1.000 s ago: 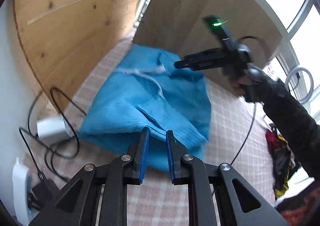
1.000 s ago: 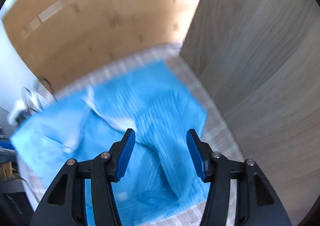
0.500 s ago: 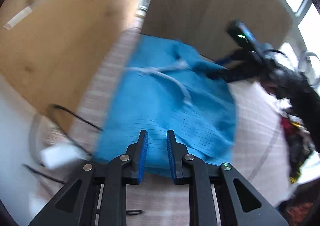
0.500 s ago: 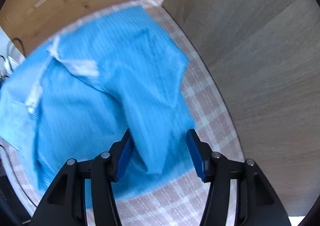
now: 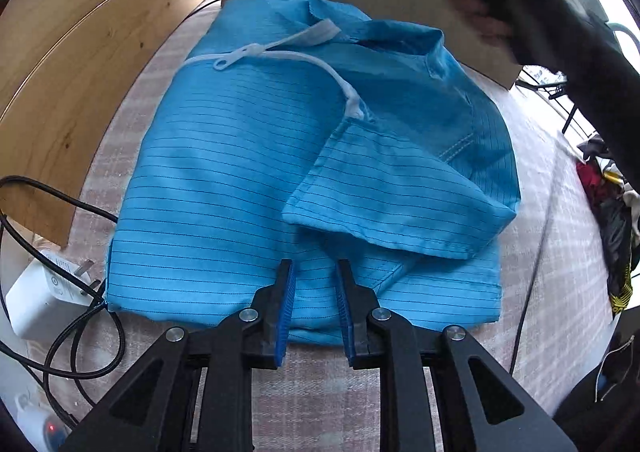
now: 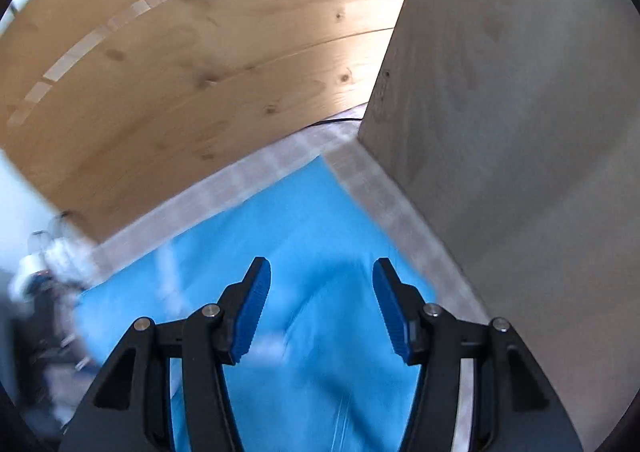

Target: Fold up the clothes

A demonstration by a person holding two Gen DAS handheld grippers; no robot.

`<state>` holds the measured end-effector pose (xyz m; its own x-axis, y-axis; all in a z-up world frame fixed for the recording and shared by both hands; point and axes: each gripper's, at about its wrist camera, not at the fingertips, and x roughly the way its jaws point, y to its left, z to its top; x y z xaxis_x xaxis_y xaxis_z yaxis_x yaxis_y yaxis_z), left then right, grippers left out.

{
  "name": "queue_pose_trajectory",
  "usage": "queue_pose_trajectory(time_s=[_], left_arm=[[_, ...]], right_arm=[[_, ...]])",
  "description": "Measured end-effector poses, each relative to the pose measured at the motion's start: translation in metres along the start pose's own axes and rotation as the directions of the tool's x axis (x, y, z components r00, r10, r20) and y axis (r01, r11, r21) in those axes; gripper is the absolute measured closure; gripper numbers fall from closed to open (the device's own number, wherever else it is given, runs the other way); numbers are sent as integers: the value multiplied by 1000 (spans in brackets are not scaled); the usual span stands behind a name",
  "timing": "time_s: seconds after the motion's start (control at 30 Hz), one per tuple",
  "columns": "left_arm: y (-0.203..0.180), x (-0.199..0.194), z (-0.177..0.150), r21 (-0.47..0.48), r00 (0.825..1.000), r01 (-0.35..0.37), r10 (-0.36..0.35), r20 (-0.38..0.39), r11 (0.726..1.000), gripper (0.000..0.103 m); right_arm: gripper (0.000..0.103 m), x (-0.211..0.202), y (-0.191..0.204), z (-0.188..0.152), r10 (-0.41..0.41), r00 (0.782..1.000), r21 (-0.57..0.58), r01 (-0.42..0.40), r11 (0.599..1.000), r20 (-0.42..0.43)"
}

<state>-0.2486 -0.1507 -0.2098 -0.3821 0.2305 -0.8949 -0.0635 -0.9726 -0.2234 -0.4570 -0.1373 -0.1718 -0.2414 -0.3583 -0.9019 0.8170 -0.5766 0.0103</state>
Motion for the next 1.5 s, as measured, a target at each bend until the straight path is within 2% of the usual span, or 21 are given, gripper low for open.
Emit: queue_pose_trajectory(time_s=[0.07,0.17,0.27,0.3,0.37,0.4,0.43,0.5,0.53,0.57,0.6,0.67,0.7,0.8,0.97,1.13,1.23,1.5], left_arm=[[4,0,2,-20,1000,19,-19,0,1000,83],[12,-1,1,-65,999,51,-50,14,997,83],[12,-1,5,-84,1000,31,-31,4,996,83],[11,-3,8,-95,1000,12,-13,-6,995,82],[8,-10,13,-118,1000,-27,26,-14,993,76],[7,-15,14,-123,999,-43,42,-10,992,68],[5,-22,16,-123,998,-60,61,2,991,62],[-1,-36,17,-123,996,-81,85,33,989,60],[-4,-44,17,-122,994,-86,93,50,989,58],[-7,-51,16,-124,993,-91,99,66,988,56],[-9,-56,15,-134,991,-93,104,78,987,51],[-13,-67,7,-167,989,-93,110,97,982,42],[-18,-72,-11,-180,990,-82,101,99,980,38],[-20,-81,-29,-210,992,-59,81,96,976,32],[-26,-90,-48,-187,992,-100,113,62,977,32],[-36,-111,-56,-172,980,-160,177,90,972,32],[-44,-130,-62,-185,969,-200,223,109,962,32],[-87,-184,-91,-215,950,-208,249,188,954,32]], right_arm=[[50,21,-6,1,-5,998,47,8,999,-61],[50,39,-14,-17,-87,988,44,93,995,-130],[48,27,-26,-34,-139,979,88,153,984,-148],[48,17,-30,-37,-140,981,115,156,981,-138],[48,-19,-34,-44,-143,988,168,152,974,-65],[47,-40,-33,-49,-157,987,188,159,969,-28],[46,-62,-32,-56,-168,986,206,162,965,9],[46,-103,-29,-74,-178,982,247,157,956,65],[41,-121,-30,-84,-184,979,273,155,950,83],[35,-135,-29,-97,-192,977,307,155,939,93],[33,-147,-25,-110,-199,975,344,154,926,100],[33,-154,-17,-135,-216,972,398,161,903,97],[33,-157,-12,-149,-226,970,424,169,890,87],[33,-172,6,-197,-250,967,503,195,842,44],[33,-185,23,-259,-197,980,621,155,768,-1],[33,-218,42,-289,-290,957,655,221,723,-2],[33,-249,54,-300,-326,945,643,231,730,31],[33,-286,78,-332,-342,934,591,218,776,105]])
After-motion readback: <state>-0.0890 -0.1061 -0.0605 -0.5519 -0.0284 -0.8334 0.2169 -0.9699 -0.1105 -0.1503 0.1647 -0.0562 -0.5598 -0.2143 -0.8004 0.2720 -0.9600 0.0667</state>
